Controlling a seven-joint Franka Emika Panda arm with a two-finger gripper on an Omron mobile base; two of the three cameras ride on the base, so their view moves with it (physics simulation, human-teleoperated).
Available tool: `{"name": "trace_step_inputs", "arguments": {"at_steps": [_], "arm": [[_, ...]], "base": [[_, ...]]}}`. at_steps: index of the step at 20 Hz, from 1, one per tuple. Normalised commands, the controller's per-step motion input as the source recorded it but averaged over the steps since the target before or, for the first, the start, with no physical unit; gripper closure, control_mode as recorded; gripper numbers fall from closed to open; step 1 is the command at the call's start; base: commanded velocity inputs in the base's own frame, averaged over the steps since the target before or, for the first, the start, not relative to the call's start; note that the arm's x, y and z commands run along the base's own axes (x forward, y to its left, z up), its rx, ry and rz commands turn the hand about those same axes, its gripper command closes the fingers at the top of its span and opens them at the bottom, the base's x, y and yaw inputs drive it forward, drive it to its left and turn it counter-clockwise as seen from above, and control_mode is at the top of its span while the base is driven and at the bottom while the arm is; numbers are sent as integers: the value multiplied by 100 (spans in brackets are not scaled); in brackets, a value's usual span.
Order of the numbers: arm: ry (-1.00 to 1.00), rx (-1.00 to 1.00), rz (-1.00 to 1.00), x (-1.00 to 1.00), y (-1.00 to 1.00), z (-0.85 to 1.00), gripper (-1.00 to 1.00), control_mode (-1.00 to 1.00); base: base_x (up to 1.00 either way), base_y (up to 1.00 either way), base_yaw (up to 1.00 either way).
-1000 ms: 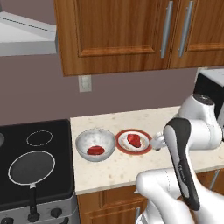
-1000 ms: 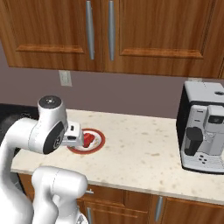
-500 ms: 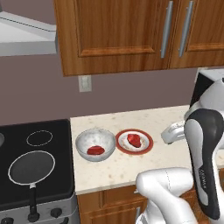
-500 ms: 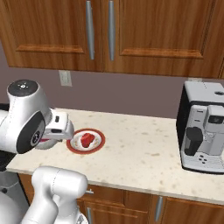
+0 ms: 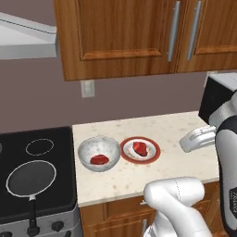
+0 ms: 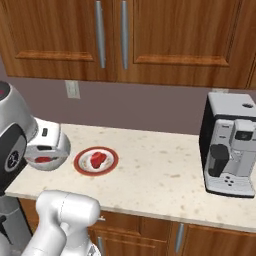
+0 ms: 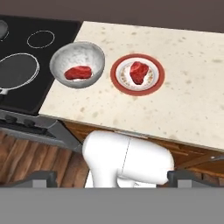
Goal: Place one of the steaks on the plate and the other in the bowl. Then place the bowl in the fridge.
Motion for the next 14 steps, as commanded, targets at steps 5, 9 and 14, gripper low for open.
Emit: {"name": "trace_step_inputs", "arguments": {"at_steps": [5,9,14], "arm": [[0,0,0,0,0,0,-100,100],[0,0,0,0,0,0,-100,100],[0,0,0,0,0,0,-100,100]], "base": [[-11,-59,-59],[3,-28,-92],[0,-1,-99]]}}
